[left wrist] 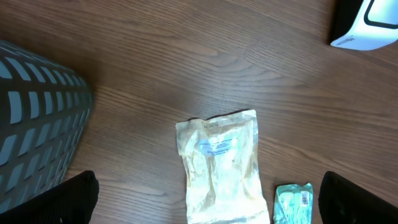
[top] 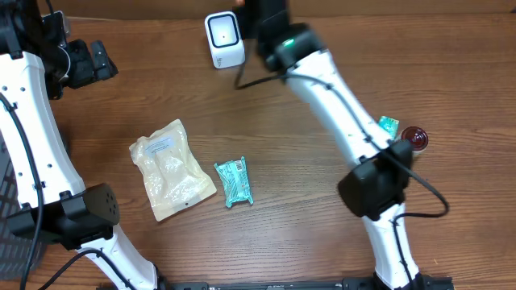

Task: Scan the item barcode
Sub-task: 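Lift the orange pack and carry it under the scanner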

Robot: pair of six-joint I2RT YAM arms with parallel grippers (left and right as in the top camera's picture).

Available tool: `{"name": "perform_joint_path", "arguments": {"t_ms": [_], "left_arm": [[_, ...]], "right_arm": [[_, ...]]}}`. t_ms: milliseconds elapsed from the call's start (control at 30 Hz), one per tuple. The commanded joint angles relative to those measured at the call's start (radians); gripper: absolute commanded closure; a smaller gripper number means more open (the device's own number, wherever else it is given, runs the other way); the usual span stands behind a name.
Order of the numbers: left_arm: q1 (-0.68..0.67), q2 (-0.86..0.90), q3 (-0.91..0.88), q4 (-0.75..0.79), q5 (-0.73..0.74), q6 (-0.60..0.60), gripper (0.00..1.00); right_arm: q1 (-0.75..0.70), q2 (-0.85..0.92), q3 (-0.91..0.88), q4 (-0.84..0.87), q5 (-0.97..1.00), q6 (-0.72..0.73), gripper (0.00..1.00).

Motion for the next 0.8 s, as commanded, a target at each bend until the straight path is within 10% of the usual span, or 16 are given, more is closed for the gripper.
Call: {"name": "perform_joint_path", "arguments": {"t_ms": [0,233,767], "left_arm": [[-0.007,0.002,0.0,0.001,-0.003,0.015,0.01],[-0.007,0.002,0.0,0.001,-0.003,0.015,0.0],[-0.007,0.002,0.0,0.001,-0.003,0.015,0.01]], "right_arm": [[0.018,0.097,0.013,0.092,0.137,-0.233,0.96],[0.029,0.248,0.013,0.276,0.173,-0.469,0.96],[0.044,0.29,0.013,0.303,0.196,-0.475,0.96]]}}
